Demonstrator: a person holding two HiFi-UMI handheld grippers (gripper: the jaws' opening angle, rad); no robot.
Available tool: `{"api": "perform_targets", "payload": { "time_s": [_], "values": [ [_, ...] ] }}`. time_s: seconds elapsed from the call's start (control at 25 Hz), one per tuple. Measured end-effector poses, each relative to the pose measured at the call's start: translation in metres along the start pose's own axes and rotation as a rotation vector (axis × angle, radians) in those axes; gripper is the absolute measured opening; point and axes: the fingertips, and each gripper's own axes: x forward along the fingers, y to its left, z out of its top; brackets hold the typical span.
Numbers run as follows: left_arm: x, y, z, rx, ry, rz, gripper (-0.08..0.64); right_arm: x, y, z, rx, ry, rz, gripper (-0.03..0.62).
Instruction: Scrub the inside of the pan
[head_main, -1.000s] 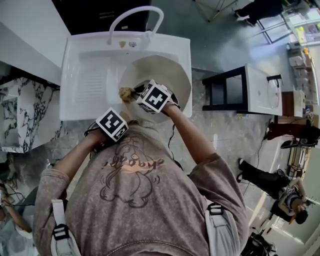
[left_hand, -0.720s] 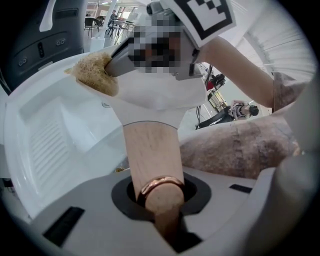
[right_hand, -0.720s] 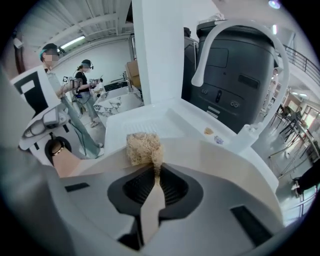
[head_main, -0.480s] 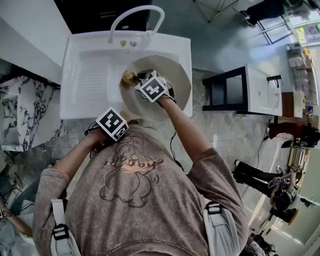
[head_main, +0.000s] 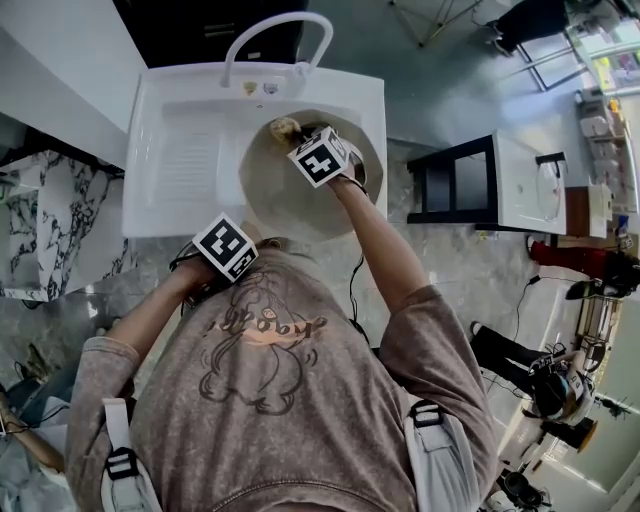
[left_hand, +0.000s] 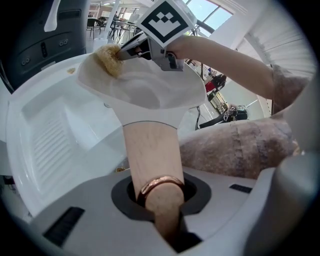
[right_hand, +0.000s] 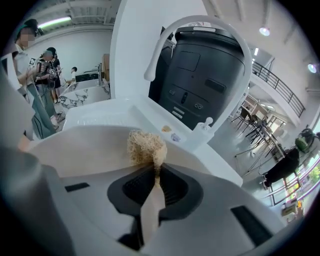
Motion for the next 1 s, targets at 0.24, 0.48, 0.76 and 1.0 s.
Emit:
{"api": "perform_targets", "payload": {
  "time_s": [0.24, 0.48, 0.76, 1.0],
  "values": [
    [0.000, 0.002, 0.000, -0.005, 0.001, -0.004, 0.068, -0.002, -0.025, -0.011, -0.039, 0.059, -0.062, 0.044],
    [-0.001, 0.005, 0.001, -0.007, 0.002, -0.011, 0.068, -0.014, -0.053, -0.027, -0.052, 0.121, -0.122, 0.044],
    [0.001, 0.008, 0.004, -0.006, 0.010, -0.021, 0.069, -0.027, -0.064, -0.053, -0.187, 0.258, -0.128, 0.044],
    [0.000, 0.010, 0.008, -0.009, 0.013, -0.029, 0.069, -0.031, -0.056, -0.076, -0.297, 0.328, -0.036, 0.044]
  ]
}}
